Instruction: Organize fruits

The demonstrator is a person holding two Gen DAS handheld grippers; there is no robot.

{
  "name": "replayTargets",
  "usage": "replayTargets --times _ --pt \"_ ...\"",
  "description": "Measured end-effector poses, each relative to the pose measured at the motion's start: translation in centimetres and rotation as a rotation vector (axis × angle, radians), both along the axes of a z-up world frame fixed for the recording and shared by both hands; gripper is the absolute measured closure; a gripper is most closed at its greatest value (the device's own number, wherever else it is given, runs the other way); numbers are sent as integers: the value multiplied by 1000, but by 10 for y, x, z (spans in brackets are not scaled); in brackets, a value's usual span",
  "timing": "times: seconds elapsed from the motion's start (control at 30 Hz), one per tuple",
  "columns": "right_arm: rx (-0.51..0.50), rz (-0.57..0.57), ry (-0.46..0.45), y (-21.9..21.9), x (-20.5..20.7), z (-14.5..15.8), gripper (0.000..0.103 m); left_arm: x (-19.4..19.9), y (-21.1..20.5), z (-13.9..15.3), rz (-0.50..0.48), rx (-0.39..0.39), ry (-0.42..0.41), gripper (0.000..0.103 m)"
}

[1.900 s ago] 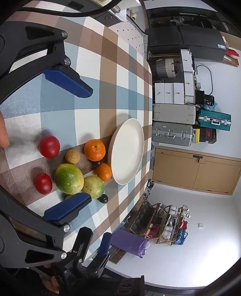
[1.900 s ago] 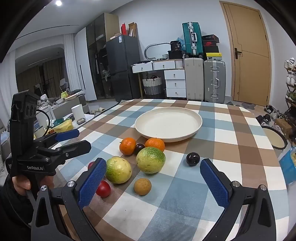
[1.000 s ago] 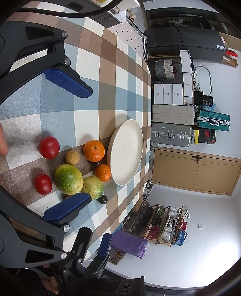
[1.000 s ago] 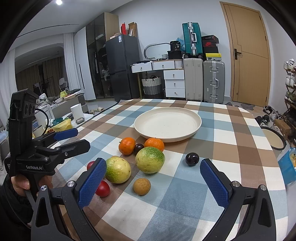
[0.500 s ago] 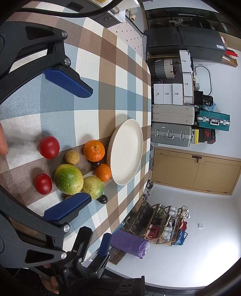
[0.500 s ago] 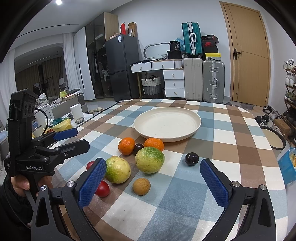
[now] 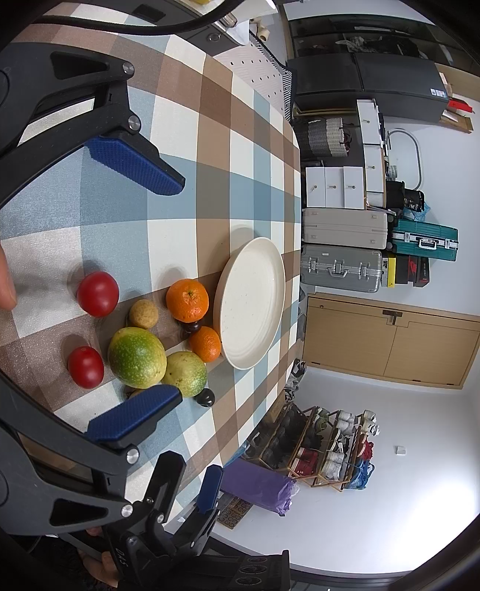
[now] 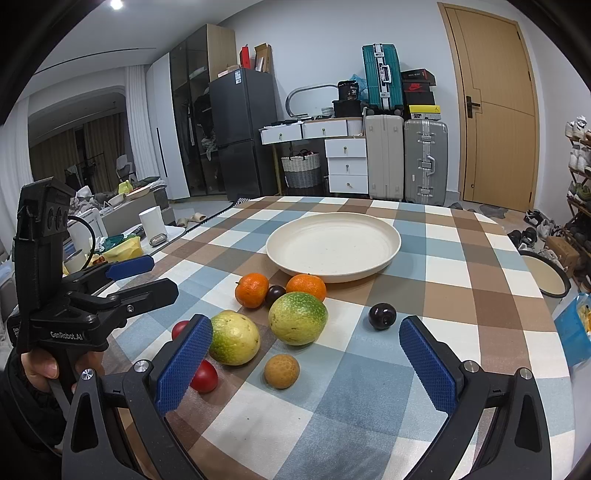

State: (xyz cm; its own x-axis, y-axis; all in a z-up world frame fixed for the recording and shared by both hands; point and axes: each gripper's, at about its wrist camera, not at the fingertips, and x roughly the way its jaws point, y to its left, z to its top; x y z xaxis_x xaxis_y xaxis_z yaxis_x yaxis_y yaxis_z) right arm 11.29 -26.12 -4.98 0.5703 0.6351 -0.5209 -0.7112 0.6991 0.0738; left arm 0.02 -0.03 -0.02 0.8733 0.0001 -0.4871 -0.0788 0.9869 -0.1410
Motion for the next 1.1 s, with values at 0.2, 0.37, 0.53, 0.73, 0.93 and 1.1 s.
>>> replayTargets --times 0.2,0.37,0.53,0.73,0.93,1.1 --pt "0 -1 1 -1 0 0 0 0 0 0 0 0 1 1" --pt "-2 -1 2 -1 0 0 0 0 0 0 0 1 0 1" --pt "-1 -1 1 -2 1 -1 0 0 0 0 1 2 0 1" --pt "-2 -1 1 -1 0 -1 0 0 0 0 0 2 0 1" --pt "-3 2 4 -3 0 -2 0 0 0 0 1 2 0 1" --pt "-3 -3 14 -2 3 -4 0 0 0 0 1 3 0 1"
